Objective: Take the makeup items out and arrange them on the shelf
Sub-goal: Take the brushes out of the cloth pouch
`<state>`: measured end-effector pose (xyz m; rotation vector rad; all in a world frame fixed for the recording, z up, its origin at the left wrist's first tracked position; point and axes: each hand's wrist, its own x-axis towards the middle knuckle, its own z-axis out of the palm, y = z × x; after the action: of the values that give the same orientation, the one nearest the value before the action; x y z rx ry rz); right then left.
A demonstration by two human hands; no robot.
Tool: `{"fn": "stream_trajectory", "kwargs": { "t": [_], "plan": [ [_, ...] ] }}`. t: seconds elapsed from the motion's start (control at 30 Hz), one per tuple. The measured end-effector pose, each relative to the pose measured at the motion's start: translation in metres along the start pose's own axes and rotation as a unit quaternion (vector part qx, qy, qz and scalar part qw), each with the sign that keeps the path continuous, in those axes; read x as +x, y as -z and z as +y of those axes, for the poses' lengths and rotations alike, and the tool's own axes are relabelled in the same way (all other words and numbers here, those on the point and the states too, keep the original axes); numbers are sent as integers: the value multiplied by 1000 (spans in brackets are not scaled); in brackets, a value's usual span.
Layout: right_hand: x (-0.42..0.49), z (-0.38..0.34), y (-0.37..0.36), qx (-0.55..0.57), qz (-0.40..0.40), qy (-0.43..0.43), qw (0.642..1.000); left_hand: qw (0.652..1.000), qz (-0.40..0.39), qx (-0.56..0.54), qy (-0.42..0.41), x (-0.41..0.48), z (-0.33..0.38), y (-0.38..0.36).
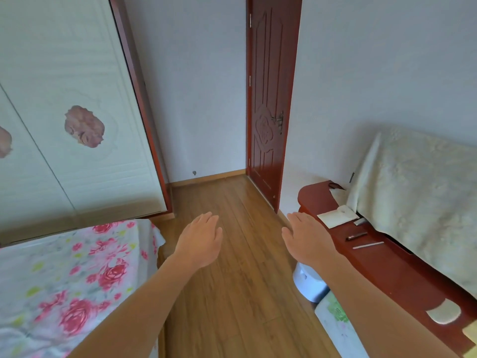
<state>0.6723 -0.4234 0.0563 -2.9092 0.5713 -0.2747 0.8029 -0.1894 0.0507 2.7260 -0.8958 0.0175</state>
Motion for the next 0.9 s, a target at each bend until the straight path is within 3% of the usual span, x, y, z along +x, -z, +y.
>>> {"fn": "stream_trajectory", "kwargs": {
  "t": [0.27,0.9],
  "plan": [
    [56,3,-23,-5,-15,-43,999,999,-28,0,-35,81,-19,-19],
    [229,114,-28,7,-11,-142,990,995,-57,-10,-80,314,52,-75]
  ]
}}
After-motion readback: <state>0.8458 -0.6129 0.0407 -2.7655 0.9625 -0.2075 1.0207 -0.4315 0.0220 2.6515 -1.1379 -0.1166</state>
